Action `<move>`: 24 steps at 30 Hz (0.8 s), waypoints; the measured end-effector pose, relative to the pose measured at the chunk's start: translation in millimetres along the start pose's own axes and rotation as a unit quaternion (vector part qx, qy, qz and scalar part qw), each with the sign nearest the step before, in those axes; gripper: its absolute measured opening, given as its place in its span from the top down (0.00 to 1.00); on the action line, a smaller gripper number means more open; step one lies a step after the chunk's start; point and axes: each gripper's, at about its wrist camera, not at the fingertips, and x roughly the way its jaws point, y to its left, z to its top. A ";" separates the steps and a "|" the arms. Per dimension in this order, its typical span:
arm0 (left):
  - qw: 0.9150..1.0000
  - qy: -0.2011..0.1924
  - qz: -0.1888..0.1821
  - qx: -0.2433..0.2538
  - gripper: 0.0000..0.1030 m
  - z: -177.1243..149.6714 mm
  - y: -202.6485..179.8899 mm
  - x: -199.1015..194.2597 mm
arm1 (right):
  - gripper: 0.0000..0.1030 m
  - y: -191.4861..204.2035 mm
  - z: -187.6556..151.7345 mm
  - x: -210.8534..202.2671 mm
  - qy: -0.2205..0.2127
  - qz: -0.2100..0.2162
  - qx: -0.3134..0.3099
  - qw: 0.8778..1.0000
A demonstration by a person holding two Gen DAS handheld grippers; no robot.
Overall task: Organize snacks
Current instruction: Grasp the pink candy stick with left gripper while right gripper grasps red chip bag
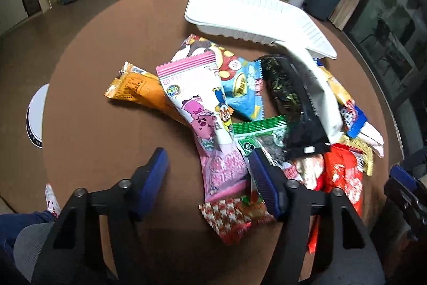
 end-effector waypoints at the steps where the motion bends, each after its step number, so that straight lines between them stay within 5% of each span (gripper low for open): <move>1: 1.000 0.001 -0.002 -0.002 0.41 2.2 0.4 3.9 | 0.28 0.2 -0.1 1.9 0.003 0.000 0.000 1.000; 3: 1.000 0.000 -0.003 -0.001 0.47 8.2 -0.4 9.6 | 0.28 -0.2 -0.4 5.0 0.008 0.003 0.002 1.000; 6: 1.000 0.002 -0.005 0.006 0.71 18.3 -3.5 20.0 | 0.28 -0.3 -0.7 7.4 0.012 0.007 0.003 1.000; 24: 0.998 -0.010 -0.069 -0.001 0.83 19.7 25.7 19.7 | 0.34 19.4 -4.1 25.0 0.057 0.041 0.003 0.997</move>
